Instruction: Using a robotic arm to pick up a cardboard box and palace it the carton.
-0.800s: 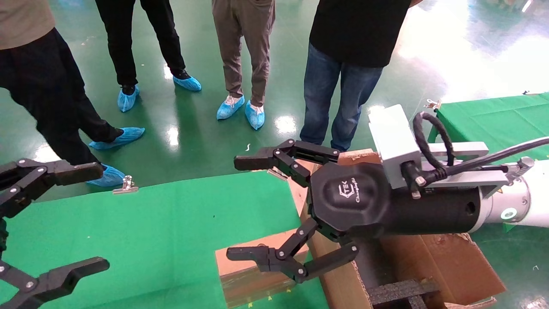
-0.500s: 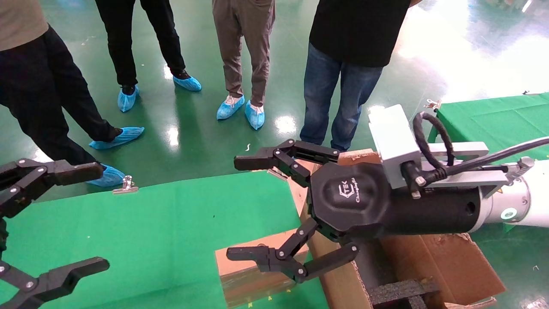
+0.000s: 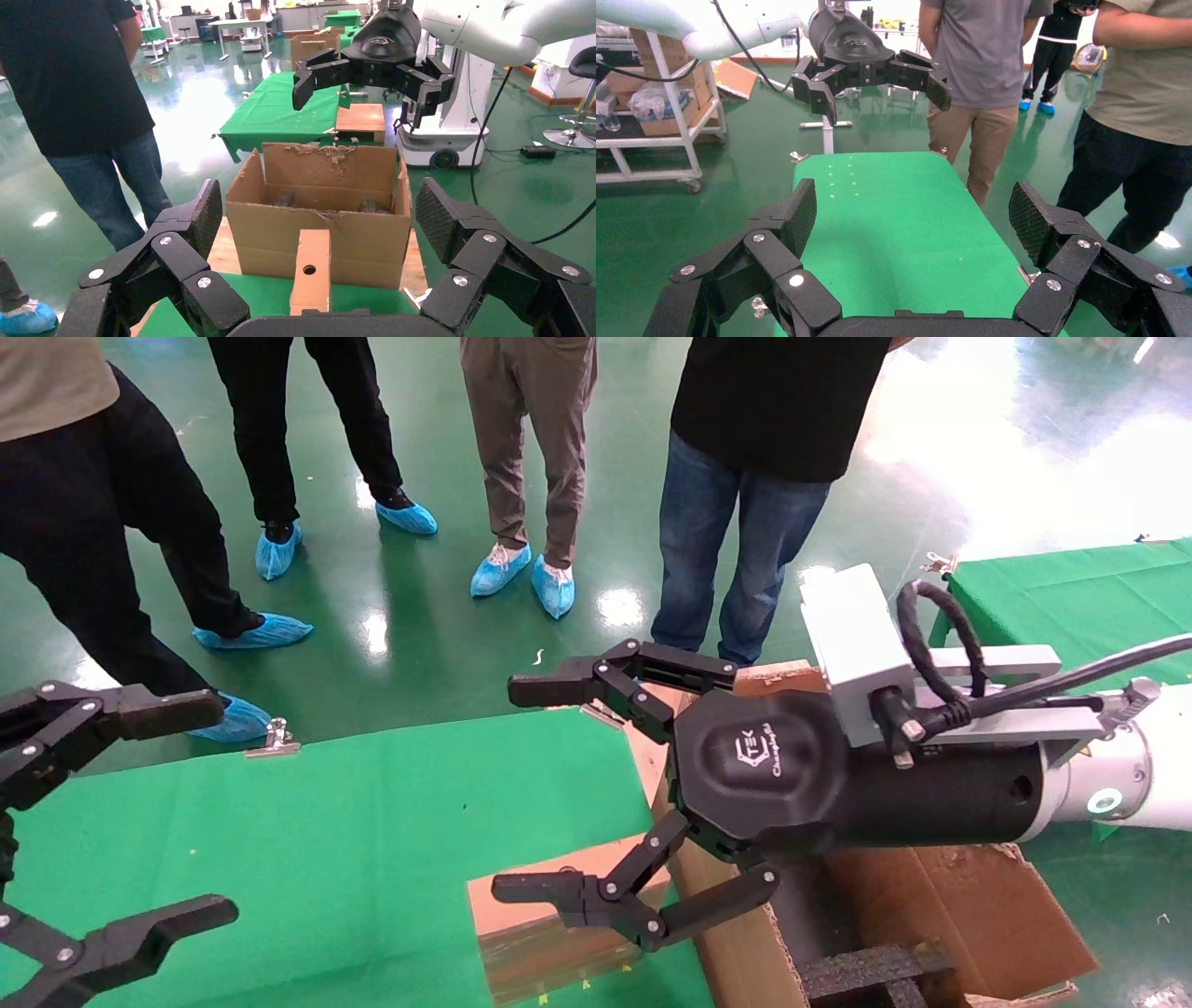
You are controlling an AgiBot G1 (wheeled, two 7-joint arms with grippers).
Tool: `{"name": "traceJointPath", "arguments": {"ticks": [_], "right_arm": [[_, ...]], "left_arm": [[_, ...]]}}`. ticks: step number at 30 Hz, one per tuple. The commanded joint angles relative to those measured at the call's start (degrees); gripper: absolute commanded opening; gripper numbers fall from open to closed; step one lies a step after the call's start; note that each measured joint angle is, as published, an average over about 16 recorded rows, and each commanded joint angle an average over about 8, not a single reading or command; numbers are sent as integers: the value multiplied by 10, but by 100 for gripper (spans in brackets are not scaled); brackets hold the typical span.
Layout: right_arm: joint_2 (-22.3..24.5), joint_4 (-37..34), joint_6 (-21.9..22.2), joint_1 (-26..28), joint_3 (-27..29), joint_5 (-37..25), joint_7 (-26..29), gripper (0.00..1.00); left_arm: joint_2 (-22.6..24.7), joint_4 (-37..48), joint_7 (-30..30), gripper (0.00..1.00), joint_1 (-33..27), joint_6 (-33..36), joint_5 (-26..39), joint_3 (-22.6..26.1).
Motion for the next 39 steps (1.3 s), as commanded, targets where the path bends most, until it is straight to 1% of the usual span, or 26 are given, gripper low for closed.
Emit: {"name": "traceJointPath", "arguments": {"ticks": [1,6,9,12,18,23,27,32,39], "right_arm": [[0,0,0,0,0,0,0,100],[1,0,0,1,-1,-3,0,100],[5,3,-3,8,-8,-22,2,100],[10,8,-11,26,-25,-62,6,100],[3,10,-35,82,-78,-169,14,100],[-19,-3,-46,129,-133,-249,4,100],[-45,-28,-47,165,-176,-300,-8,100],[-81,-65,-46,204,-222,-345,-26,100],[-127,-118,-44,247,-275,-391,-53,100]], "left_arm": [[0,0,0,0,0,0,0,0],[0,0,0,0,0,0,0,0],[0,0,0,0,0,0,0,0],[0,0,0,0,0,0,0,0],[0,0,0,0,0,0,0,0],[0,0,0,0,0,0,0,0],[0,0,0,0,0,0,0,0],[0,0,0,0,0,0,0,0],[0,0,0,0,0,0,0,0]]}}
